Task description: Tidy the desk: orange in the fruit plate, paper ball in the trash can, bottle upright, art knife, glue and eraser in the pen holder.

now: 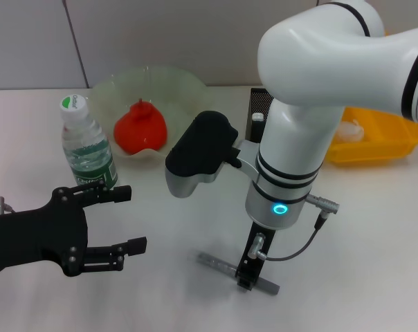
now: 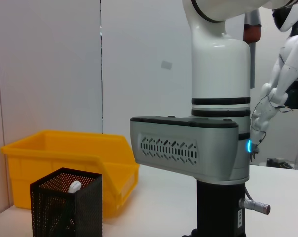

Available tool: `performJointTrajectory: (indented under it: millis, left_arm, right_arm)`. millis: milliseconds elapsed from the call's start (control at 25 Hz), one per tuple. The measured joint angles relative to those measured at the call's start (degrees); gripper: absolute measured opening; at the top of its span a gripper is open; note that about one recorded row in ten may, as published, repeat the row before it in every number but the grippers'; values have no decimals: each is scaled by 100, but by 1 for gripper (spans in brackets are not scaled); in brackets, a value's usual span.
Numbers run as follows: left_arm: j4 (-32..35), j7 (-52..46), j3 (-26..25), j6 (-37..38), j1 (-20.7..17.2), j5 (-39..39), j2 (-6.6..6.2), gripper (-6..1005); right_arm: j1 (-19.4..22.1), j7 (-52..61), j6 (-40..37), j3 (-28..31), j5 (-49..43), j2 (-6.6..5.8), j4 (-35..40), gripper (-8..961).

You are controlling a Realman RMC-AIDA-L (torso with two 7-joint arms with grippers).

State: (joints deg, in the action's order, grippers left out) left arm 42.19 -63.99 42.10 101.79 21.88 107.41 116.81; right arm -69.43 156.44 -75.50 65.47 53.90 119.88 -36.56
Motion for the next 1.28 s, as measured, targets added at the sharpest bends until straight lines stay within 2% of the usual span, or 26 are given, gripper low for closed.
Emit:
performJointTrajectory:
  millis: [840, 1040, 1280]
  left_arm:
    - [9, 0, 0, -1, 2, 0, 0, 846]
    - [9, 0, 0, 1, 6, 0, 0, 846]
    - [9, 2, 0, 7, 9, 0, 0, 846]
  right_arm:
    - [0, 0, 9, -161, 34, 0, -54, 267]
    - [6, -6, 9, -158, 34, 0, -37, 190]
    - [86, -9, 58, -91, 33, 0, -85, 171]
